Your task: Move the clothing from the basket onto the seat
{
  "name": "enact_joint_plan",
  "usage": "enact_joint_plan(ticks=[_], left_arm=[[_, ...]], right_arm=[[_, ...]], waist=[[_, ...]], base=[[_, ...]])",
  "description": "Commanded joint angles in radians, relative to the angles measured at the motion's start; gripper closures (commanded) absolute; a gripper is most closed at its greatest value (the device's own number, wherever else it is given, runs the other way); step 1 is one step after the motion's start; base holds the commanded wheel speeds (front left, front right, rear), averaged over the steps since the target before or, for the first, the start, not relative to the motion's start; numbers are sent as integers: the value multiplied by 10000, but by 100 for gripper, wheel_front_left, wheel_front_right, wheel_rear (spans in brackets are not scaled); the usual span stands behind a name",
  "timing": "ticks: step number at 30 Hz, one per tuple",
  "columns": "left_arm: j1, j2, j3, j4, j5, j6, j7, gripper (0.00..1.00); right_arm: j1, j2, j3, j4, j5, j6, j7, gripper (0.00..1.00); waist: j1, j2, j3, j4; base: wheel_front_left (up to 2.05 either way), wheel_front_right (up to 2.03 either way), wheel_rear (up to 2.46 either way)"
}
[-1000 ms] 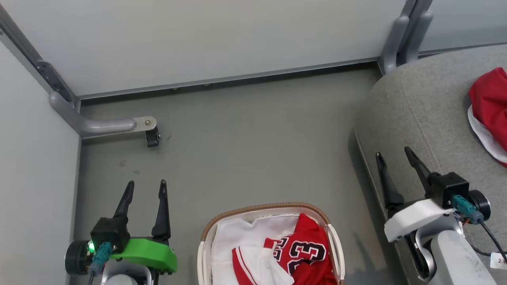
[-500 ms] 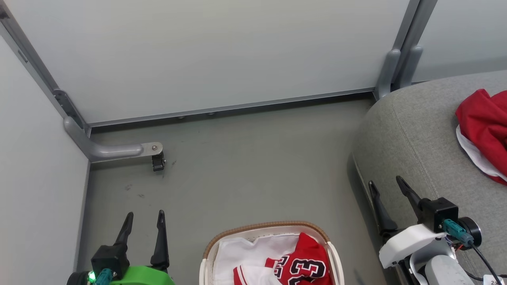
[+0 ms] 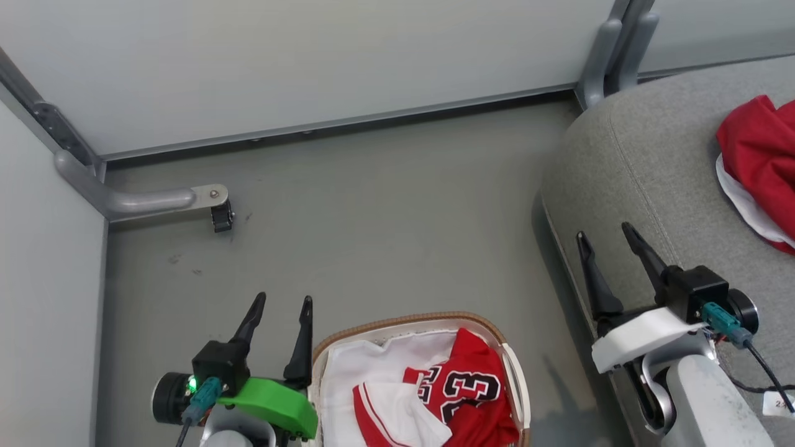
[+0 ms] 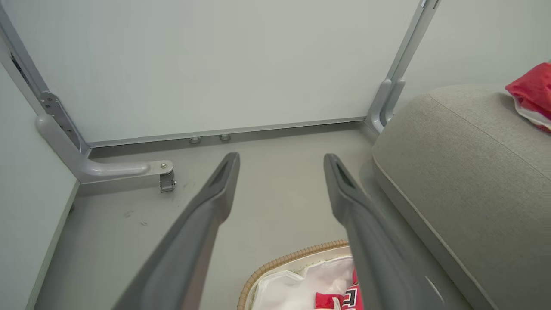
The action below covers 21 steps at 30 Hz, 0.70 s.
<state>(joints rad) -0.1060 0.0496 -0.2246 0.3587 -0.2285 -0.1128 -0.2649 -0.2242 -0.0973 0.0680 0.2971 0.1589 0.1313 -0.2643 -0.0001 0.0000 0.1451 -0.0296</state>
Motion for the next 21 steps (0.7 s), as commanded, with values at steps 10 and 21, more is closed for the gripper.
enact_joint_plan(ticks=[10,21], left_arm=[[-2051,34,-1152,1496,-208,-175,7,0],[-3668,175,-2756,3183,-773,-191,7,0]], right_arm=[[-1511,-31,178,-787,179,-10,-2,0],[-2470,222,352,-1730,265,-10,-1,0]], waist=[[1,0,2664,-1226],[1,0,4445,-1971]], base=[[0,0,0],[0,0,0]])
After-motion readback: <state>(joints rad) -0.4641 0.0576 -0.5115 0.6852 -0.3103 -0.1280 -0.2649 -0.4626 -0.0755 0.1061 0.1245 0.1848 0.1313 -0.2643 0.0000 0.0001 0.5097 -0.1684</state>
